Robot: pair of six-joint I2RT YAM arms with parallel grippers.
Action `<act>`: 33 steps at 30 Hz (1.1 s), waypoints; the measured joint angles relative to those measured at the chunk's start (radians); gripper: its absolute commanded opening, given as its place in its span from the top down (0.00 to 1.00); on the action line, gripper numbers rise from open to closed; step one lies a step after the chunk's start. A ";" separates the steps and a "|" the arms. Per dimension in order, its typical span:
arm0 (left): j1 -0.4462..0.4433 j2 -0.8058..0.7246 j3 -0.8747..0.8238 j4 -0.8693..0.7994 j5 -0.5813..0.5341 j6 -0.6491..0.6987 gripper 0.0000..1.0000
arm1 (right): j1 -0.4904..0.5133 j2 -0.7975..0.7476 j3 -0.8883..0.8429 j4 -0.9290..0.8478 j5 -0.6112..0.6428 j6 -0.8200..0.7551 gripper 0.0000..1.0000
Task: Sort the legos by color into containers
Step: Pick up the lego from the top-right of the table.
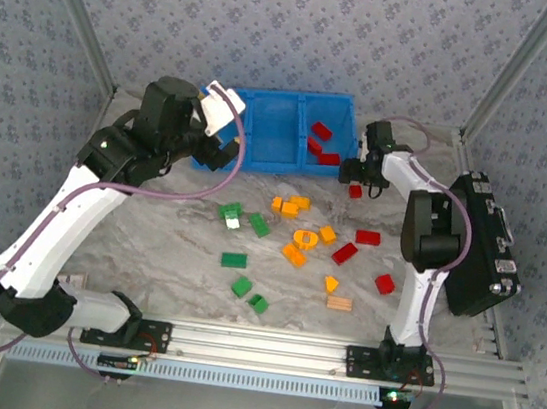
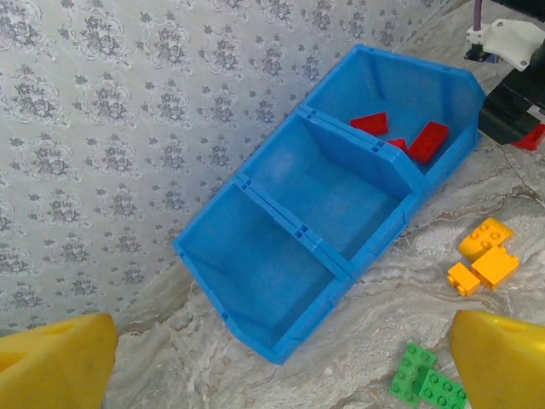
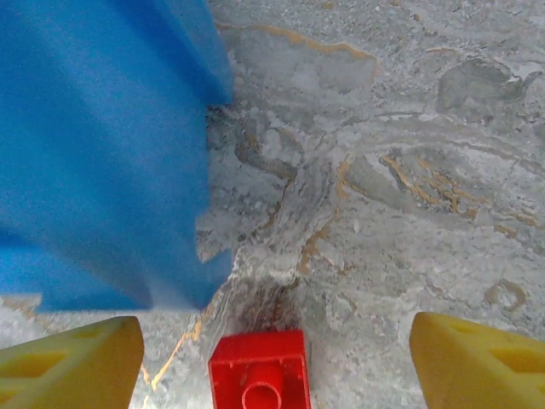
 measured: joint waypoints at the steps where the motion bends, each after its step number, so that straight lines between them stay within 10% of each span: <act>1: 0.004 0.008 0.007 0.000 0.006 0.000 0.00 | 0.002 0.011 0.009 -0.004 0.005 -0.003 0.24; 33: 0.058 0.054 0.043 -0.030 0.021 -0.045 0.00 | 0.019 0.053 0.024 -0.111 0.061 -0.008 0.53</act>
